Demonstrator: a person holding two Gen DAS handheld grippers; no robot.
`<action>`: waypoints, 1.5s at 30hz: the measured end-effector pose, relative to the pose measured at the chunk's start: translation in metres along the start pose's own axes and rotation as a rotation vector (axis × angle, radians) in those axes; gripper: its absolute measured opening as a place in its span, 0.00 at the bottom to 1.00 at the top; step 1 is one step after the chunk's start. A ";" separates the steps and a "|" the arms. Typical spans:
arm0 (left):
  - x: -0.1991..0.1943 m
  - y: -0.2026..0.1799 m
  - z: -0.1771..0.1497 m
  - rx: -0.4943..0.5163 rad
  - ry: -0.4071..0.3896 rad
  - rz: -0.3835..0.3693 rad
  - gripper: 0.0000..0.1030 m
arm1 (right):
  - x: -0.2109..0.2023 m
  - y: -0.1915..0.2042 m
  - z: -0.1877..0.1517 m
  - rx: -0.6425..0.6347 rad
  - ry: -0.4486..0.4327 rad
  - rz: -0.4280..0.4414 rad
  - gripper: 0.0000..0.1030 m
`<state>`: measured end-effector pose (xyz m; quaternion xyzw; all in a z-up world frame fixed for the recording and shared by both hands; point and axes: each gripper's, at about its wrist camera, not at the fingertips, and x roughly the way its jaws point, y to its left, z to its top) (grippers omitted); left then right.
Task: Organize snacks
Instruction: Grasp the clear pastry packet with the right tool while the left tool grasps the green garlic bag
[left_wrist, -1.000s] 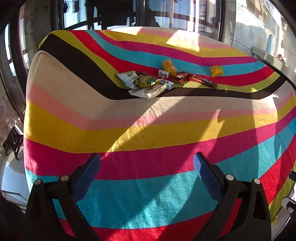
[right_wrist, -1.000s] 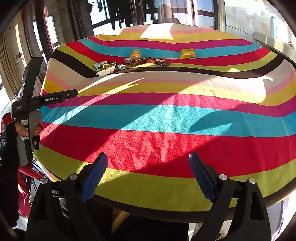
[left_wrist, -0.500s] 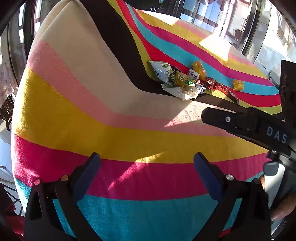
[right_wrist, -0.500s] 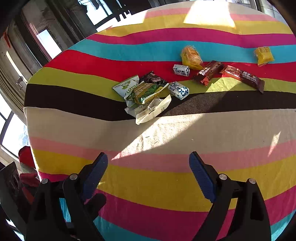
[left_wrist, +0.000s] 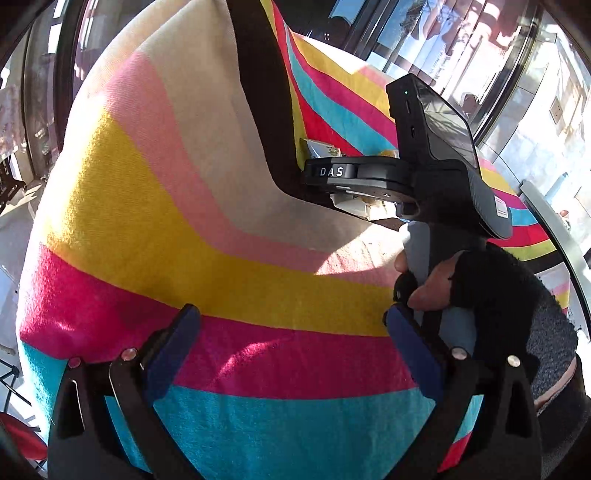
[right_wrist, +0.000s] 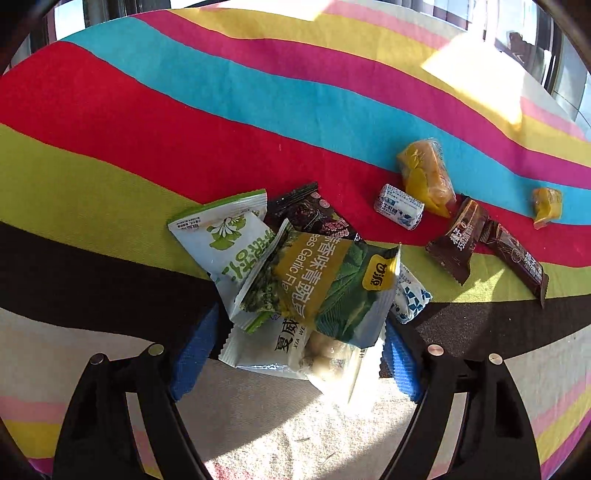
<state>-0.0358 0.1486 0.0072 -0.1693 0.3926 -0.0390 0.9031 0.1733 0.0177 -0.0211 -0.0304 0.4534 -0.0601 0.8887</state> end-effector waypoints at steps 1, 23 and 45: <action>-0.001 0.000 0.000 -0.003 -0.001 -0.003 0.98 | -0.005 -0.004 -0.006 -0.012 -0.009 0.016 0.65; 0.003 0.001 0.001 0.023 0.013 0.035 0.98 | -0.069 -0.135 -0.108 -0.048 -0.024 0.002 0.84; 0.105 -0.079 0.078 0.128 0.163 0.062 0.98 | -0.099 -0.171 -0.140 0.008 -0.070 0.135 0.45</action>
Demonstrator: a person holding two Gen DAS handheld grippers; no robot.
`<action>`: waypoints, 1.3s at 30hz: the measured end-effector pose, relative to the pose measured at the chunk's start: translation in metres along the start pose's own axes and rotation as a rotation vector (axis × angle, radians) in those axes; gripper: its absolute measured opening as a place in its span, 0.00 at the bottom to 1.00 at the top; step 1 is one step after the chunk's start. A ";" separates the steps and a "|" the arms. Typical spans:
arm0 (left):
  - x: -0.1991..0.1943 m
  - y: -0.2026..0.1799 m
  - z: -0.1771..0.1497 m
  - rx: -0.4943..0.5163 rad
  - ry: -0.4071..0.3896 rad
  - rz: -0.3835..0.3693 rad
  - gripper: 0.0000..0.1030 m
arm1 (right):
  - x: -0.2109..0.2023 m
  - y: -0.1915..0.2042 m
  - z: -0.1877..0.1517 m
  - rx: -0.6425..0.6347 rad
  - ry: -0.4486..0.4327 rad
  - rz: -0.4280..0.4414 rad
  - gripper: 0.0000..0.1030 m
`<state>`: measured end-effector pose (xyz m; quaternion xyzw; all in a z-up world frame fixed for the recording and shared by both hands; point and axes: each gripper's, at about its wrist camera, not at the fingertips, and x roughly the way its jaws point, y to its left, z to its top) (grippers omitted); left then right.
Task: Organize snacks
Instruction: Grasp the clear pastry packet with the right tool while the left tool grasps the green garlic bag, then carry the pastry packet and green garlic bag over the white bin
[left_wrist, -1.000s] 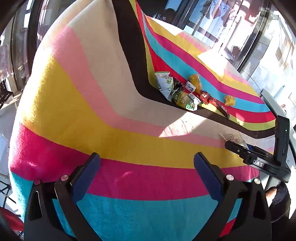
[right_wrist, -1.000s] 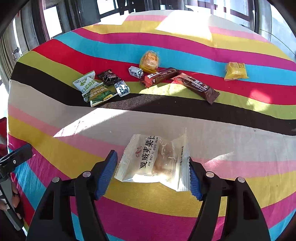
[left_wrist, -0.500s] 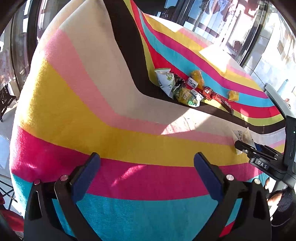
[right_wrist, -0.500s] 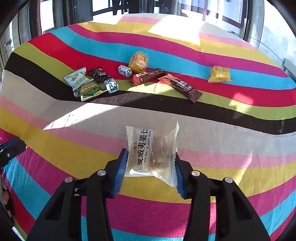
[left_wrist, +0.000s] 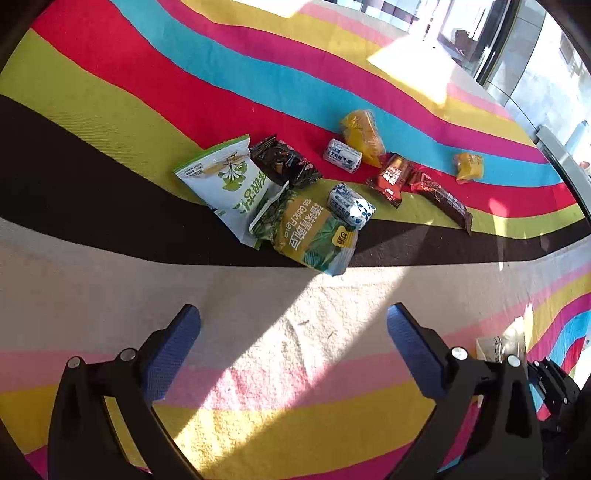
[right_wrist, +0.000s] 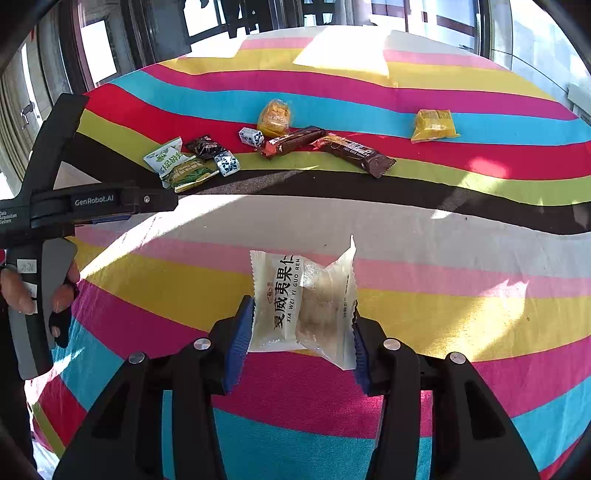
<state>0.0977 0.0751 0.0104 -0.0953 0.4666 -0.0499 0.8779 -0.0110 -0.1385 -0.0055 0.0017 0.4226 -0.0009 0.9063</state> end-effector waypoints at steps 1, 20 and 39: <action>0.000 -0.002 0.006 -0.025 -0.036 0.030 0.98 | 0.000 -0.001 0.000 0.004 0.000 0.006 0.46; 0.000 -0.063 -0.025 0.567 0.039 -0.079 0.51 | 0.001 -0.010 0.001 0.055 -0.010 0.076 0.48; -0.026 -0.070 -0.070 0.418 -0.053 -0.082 0.38 | 0.000 -0.009 0.001 0.057 -0.012 0.061 0.44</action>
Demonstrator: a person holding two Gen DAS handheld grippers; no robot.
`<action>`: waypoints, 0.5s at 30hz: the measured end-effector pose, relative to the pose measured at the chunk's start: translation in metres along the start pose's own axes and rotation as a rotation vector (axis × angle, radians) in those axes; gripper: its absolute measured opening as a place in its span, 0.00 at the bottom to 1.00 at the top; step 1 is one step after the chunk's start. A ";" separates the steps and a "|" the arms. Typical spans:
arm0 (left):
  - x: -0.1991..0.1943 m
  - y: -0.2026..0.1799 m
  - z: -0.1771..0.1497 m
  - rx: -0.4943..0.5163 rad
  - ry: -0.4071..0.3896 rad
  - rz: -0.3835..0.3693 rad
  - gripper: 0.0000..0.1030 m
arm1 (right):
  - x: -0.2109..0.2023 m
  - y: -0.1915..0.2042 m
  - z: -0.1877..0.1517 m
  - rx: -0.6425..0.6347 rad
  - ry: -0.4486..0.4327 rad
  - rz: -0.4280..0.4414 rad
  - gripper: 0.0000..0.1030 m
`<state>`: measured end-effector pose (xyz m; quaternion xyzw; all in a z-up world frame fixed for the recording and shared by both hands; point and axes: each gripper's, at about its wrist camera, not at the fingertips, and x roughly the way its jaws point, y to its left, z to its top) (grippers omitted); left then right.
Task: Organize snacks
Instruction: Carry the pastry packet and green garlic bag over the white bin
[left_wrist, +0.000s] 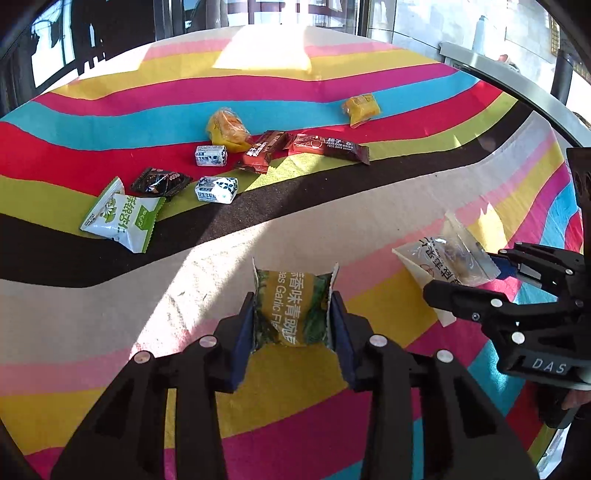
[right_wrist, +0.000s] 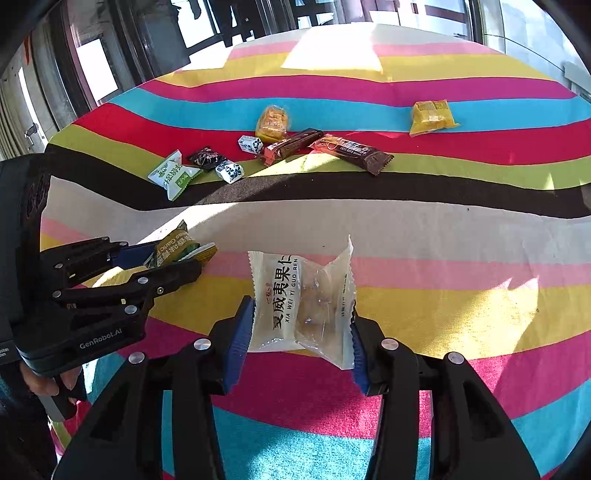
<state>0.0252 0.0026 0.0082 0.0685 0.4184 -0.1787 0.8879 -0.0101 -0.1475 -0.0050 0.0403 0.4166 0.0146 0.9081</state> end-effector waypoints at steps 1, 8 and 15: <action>-0.006 0.000 -0.008 -0.028 -0.012 -0.004 0.38 | 0.000 0.000 0.000 0.000 0.000 0.001 0.44; -0.046 -0.005 -0.052 -0.166 -0.049 -0.057 0.38 | -0.001 -0.003 0.000 0.016 -0.002 0.022 0.44; -0.067 -0.011 -0.078 -0.181 -0.047 -0.045 0.38 | -0.006 0.001 -0.004 0.003 -0.005 0.007 0.43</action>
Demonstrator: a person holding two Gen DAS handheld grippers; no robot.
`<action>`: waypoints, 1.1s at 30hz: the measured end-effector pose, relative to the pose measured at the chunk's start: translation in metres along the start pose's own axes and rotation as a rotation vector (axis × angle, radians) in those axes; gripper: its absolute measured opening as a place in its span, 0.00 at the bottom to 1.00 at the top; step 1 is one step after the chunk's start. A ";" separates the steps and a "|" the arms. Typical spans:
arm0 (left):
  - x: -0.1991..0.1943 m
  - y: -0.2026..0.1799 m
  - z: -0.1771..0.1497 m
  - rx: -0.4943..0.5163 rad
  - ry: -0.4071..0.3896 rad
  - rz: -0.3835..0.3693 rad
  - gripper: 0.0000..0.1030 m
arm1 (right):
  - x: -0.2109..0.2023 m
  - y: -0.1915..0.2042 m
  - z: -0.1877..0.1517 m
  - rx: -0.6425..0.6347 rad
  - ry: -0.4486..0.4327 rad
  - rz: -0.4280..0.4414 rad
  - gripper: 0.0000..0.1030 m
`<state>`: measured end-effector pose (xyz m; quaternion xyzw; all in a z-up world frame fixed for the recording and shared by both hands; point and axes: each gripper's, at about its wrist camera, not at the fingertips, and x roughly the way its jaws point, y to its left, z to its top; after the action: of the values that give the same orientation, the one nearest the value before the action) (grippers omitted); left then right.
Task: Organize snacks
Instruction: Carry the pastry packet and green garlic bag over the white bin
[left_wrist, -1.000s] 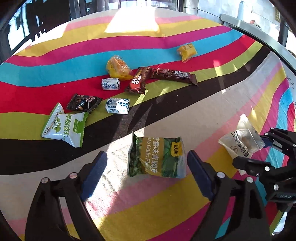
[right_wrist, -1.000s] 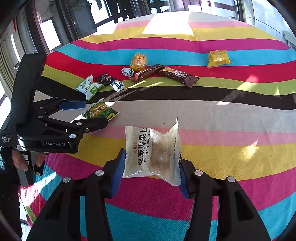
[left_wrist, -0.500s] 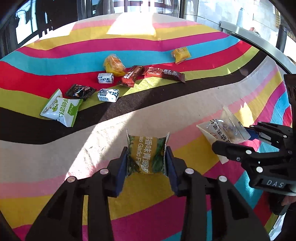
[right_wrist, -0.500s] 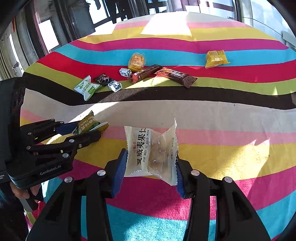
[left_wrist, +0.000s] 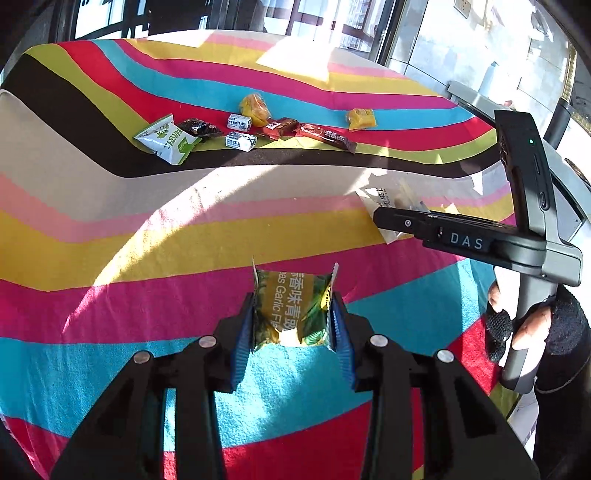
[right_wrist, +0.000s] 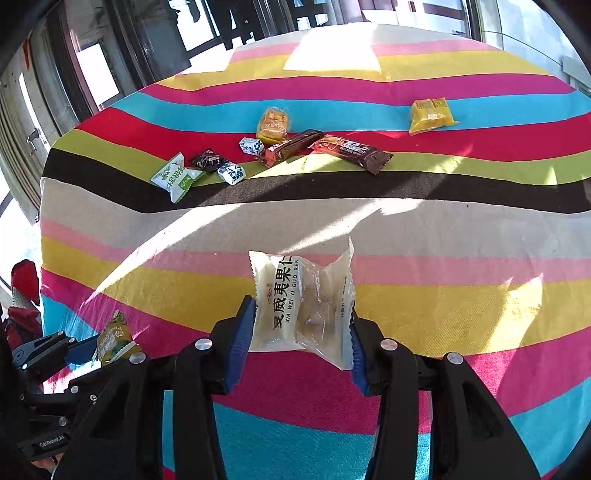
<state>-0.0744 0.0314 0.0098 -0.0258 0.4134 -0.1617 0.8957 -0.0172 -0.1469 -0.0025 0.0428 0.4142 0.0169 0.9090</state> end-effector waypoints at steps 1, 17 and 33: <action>-0.002 0.000 -0.003 -0.001 0.000 0.003 0.38 | -0.005 0.004 -0.004 -0.010 -0.005 -0.005 0.43; -0.026 -0.020 -0.037 0.027 -0.017 -0.045 0.39 | -0.093 0.021 -0.090 -0.006 -0.041 0.016 0.43; -0.035 -0.087 -0.053 0.169 0.004 -0.093 0.39 | -0.142 -0.019 -0.140 0.056 -0.070 -0.055 0.43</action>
<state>-0.1583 -0.0355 0.0162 0.0310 0.3986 -0.2372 0.8854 -0.2159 -0.1664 0.0113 0.0576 0.3837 -0.0213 0.9214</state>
